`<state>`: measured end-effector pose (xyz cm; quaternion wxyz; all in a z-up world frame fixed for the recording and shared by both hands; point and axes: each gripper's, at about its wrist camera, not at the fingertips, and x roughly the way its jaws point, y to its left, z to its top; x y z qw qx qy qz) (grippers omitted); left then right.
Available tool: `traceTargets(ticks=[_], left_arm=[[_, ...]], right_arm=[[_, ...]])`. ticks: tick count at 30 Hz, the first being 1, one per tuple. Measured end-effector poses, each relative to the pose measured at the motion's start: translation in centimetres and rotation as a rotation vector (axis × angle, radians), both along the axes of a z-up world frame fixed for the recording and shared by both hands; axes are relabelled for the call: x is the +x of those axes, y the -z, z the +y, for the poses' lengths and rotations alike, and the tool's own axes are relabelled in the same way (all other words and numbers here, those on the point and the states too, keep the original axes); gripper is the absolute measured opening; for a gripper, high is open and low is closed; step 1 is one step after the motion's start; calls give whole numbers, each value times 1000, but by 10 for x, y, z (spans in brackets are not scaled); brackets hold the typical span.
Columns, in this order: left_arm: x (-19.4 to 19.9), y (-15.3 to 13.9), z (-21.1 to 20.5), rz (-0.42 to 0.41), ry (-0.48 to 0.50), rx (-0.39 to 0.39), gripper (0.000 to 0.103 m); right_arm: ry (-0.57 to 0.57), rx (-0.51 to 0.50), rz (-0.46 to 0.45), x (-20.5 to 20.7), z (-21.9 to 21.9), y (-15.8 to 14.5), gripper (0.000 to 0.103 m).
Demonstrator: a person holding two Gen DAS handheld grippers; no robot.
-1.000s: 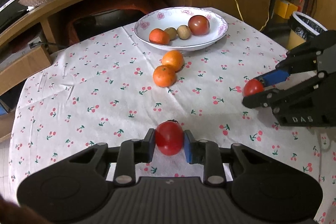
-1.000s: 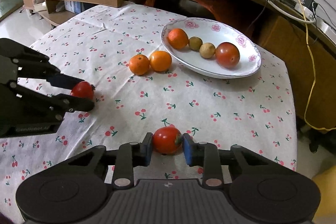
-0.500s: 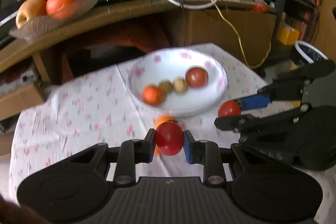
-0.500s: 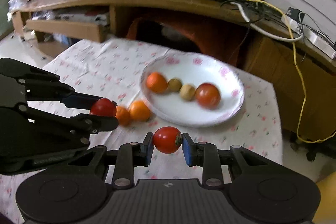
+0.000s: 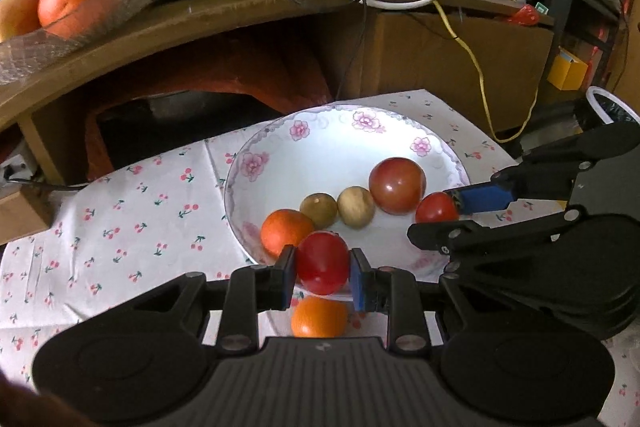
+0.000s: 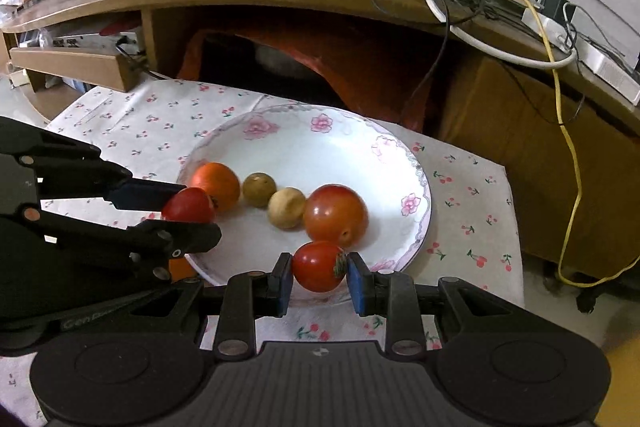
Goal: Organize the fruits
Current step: 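Carry both red tomatoes into the bowl and open both grippers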
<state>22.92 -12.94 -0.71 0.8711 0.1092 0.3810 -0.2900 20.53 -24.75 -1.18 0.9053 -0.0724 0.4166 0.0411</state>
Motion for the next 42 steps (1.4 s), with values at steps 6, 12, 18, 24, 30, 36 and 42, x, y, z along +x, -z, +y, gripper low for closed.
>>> traceTargets(ticks=[6,12,18,24,30,36,42], left_arm=[[8,-1,-3,-15,-7,-17,32],[11,-2,-2,-6,-26,-34,33],[12,-3,2,12,-55,-50,34],[11,-5,-1,7,-54,-65,34],[12,-19,7,-11,-77,-106,40],[11,-32,19,-30,-108,-130,40],[1,-36,37,-33,-132,-113,40]], right_arm=[[4,-8,1,12,-2,6,30],[26,7,-17,13,-7,3,40],[39,12,-37,11,-9,-4,51],[55,6,-59,9,-13,-8,54],[68,35,-97,5,-16,-17,62],[70,54,-132,0,-14,-27,63],[31,71,-130,-16,-3,-31,63]])
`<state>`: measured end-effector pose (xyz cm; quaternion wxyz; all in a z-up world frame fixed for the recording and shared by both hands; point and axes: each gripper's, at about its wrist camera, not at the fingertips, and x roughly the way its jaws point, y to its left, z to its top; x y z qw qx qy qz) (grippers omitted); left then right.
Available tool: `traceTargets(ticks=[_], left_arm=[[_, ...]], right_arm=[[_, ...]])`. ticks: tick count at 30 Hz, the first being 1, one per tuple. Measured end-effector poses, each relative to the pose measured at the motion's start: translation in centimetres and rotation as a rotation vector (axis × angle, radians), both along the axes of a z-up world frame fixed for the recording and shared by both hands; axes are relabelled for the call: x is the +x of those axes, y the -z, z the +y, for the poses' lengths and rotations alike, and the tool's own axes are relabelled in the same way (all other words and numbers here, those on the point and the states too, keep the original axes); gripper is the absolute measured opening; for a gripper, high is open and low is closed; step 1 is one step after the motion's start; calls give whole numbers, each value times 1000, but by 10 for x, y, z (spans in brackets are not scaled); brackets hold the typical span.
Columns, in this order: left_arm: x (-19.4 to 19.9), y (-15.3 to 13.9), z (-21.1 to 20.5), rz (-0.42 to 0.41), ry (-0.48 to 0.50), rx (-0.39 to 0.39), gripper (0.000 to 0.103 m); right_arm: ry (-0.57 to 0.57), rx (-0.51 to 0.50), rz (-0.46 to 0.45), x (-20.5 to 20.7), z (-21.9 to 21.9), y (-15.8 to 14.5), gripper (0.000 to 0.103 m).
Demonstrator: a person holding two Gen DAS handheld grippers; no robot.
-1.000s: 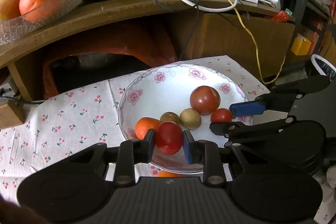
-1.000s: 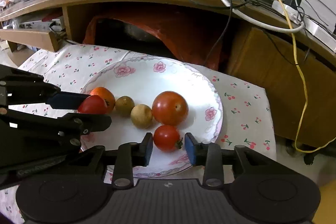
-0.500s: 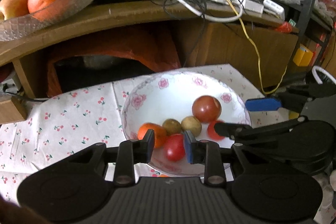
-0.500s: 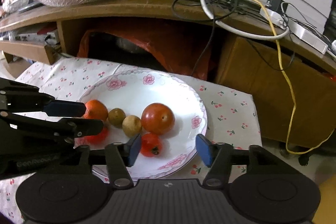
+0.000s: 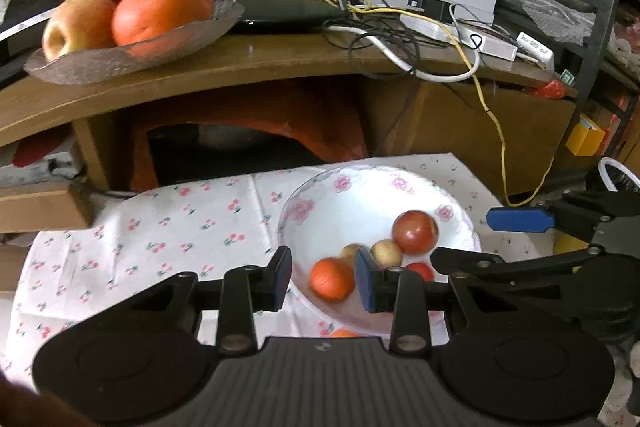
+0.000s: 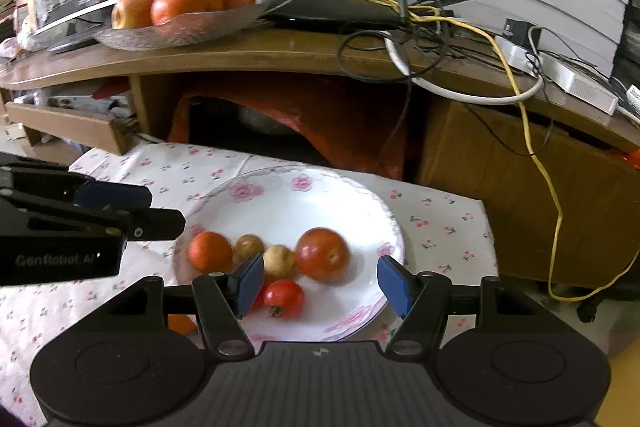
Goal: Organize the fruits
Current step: 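Carry both red tomatoes into the bowl and open both grippers, then grasp a small orange with the left gripper while the right gripper grasps another small orange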
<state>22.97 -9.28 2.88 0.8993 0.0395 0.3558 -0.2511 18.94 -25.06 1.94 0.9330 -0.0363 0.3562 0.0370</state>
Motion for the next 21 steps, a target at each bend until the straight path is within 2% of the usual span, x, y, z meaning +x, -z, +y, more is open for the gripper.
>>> traceTargets(ticks=[5,10,15,21], left_arm=[[-13,7,18,20,20,41,40],[-31,26,29,47,117,96,40],[-37,52,14,70,192,151,40],[-34,67,3,54,187,147,39]], right_arm=[[-62,24,40,-18,17,4,63],[-91,11,73,-28,28,11,63],[-85,13,92,-26,31,16,63],[-91,51,118,-23,31,22,63]])
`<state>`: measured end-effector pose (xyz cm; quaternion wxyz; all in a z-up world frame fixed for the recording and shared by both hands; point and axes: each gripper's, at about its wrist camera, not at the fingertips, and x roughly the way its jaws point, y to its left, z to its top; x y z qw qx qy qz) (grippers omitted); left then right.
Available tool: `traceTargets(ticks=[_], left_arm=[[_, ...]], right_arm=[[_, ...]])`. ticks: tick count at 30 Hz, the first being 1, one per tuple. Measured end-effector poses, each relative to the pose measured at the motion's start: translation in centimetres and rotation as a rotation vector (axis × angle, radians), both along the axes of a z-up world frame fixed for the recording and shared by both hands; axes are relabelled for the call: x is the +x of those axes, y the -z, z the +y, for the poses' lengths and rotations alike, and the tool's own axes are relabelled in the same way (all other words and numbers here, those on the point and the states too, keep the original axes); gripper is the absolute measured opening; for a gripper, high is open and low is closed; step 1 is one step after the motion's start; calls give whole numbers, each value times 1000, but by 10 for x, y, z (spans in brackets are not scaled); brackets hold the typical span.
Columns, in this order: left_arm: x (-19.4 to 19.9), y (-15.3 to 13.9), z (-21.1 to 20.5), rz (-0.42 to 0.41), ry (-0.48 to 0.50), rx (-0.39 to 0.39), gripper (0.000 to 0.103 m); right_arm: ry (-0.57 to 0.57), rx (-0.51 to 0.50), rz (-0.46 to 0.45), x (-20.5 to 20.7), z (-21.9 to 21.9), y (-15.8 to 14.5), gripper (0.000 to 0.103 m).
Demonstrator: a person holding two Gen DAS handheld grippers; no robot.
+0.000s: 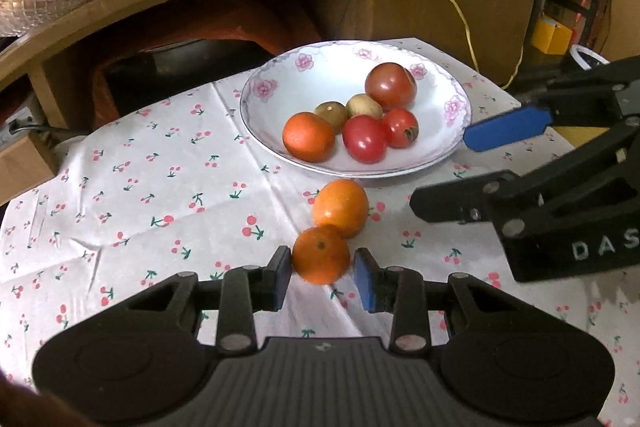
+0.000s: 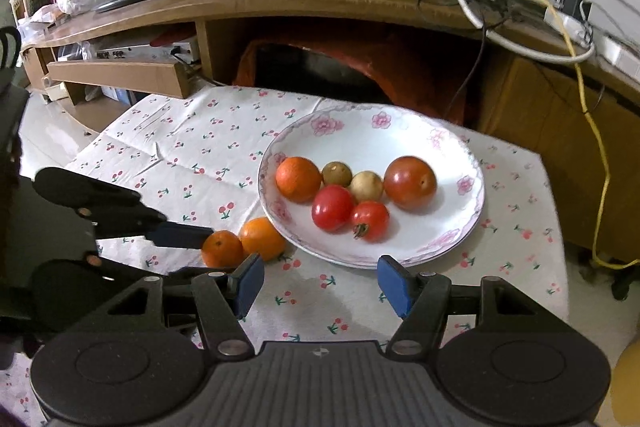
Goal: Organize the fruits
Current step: 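Grasp a small orange with the left gripper while the right gripper grasps another small orange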
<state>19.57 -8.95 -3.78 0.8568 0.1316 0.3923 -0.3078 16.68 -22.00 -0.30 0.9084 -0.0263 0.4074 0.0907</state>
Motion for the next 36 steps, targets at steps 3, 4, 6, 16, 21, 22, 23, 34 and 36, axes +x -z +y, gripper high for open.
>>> traceTargets(ticks=[3,4,6,16,21,22,23,34,36], left_arm=[[0,-1,3,-3,-1,-10,36],[-2,-1,5,-8,1,-11,36],[-3,0,13,-9,-2,-7,36],[-8,1,62,3,-64,-24,36],[-13,3,77,16,-70,-49,36],[-14,3,79,17,-69,-53,36],[-14,3,80,19,-67,-57,36],[-20,2,87,28,-84,-73,36],[-24,0,86,35,-88,-82,36]], right_arm=[[-1,17,-8,2,1,1,68],[-4,22,-13,2,2,1,71],[1,35,-13,2,5,0,70],[23,82,8,3,38,13,64],[111,112,8,21,47,25,61],[128,104,8,23,49,28,60],[148,95,10,26,51,32,56],[164,9,38,13,52,24,32],[135,-20,47,-5,47,19,32]])
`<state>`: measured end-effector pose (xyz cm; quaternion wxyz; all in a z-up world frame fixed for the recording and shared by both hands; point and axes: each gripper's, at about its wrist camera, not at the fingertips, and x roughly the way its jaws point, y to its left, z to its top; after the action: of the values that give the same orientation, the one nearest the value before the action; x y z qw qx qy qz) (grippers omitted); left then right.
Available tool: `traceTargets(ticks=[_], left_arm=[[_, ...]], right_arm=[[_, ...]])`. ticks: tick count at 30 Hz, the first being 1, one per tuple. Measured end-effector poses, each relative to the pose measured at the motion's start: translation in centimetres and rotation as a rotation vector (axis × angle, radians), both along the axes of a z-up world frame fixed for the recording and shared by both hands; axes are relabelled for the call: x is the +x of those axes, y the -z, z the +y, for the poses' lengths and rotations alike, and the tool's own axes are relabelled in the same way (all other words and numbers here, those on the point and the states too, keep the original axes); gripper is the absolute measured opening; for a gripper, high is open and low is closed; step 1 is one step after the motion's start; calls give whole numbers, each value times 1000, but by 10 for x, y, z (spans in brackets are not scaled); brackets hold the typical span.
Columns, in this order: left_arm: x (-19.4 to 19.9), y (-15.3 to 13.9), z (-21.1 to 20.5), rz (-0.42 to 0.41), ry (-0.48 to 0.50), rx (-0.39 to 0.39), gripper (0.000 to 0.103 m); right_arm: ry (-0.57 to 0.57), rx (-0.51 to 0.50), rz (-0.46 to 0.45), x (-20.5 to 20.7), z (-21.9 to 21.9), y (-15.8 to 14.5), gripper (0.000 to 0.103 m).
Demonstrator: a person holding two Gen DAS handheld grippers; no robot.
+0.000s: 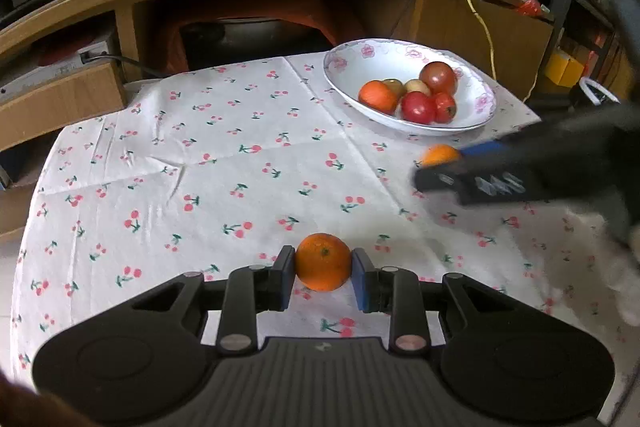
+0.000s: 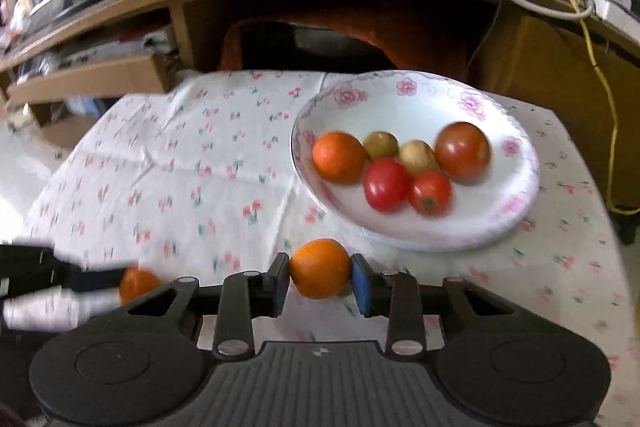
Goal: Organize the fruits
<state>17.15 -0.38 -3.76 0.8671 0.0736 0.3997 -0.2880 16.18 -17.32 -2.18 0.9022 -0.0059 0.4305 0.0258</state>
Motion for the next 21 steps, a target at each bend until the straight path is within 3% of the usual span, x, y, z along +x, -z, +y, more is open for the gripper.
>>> traceTargets(ticks=[5,11,14,21], left_arm=[[-18,-5,-14,-7,-2,5,36],[-43,4,-40,-18,-10,27,36],[-51,7,-47,-61,-22,47,36],[-48,5,-52,-46,-57,57,40]], right_arm=[[-22,-59,43,-43,-15,-5,32],[-53,-93,-1,-77,-27,6,32],[-70,-105,-28,-82,-27,9,32],[-90,-28,-15,-73,-32,8,39]])
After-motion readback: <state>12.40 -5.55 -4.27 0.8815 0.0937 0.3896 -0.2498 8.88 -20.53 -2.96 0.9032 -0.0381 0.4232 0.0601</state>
